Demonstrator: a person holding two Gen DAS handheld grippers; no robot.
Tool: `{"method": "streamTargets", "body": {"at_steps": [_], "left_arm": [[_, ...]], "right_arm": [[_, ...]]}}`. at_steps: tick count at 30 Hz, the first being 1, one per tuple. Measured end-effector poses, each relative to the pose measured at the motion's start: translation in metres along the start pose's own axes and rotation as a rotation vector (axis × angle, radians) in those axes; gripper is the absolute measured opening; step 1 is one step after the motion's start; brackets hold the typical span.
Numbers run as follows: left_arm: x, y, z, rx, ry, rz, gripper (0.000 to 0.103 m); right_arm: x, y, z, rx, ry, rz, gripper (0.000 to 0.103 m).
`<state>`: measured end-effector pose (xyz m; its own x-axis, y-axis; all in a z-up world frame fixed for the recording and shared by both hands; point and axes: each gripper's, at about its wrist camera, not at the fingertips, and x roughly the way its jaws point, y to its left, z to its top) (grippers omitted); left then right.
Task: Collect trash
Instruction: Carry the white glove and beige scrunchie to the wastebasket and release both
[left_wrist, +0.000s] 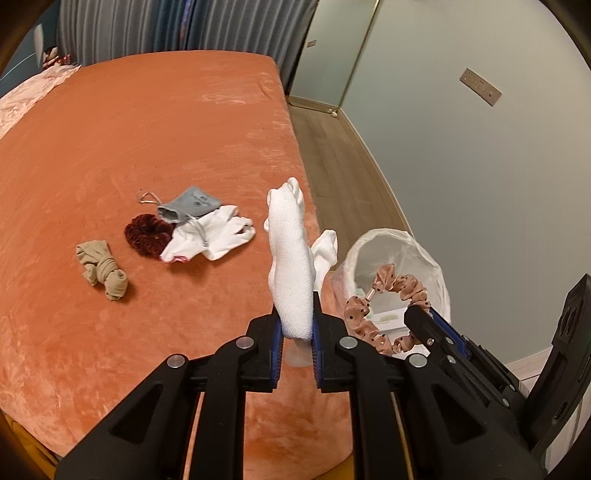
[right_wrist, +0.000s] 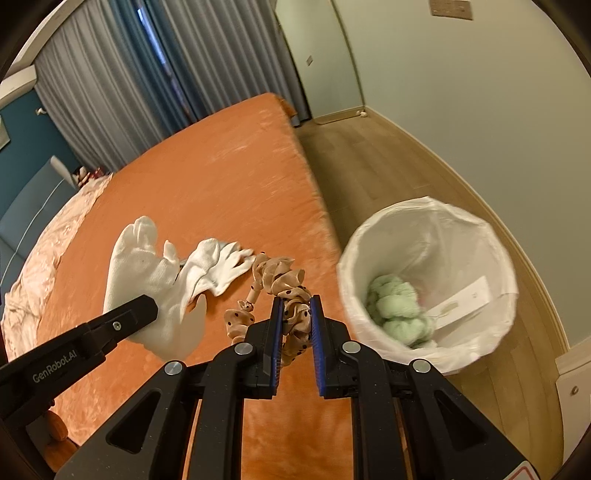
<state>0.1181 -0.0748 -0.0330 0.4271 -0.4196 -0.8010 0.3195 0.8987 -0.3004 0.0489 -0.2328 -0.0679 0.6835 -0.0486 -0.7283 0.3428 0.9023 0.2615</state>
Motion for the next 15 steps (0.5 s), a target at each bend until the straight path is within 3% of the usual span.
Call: {"method": "streamTargets", "body": {"at_steps": [15], "left_arm": [[0.023,-0.084,0.007,0.111,0.023,-0.089,0.012]], "right_arm": [[-0.021,-0.073,0.022,0.066,-0.058,-0.082,0.014]]}}
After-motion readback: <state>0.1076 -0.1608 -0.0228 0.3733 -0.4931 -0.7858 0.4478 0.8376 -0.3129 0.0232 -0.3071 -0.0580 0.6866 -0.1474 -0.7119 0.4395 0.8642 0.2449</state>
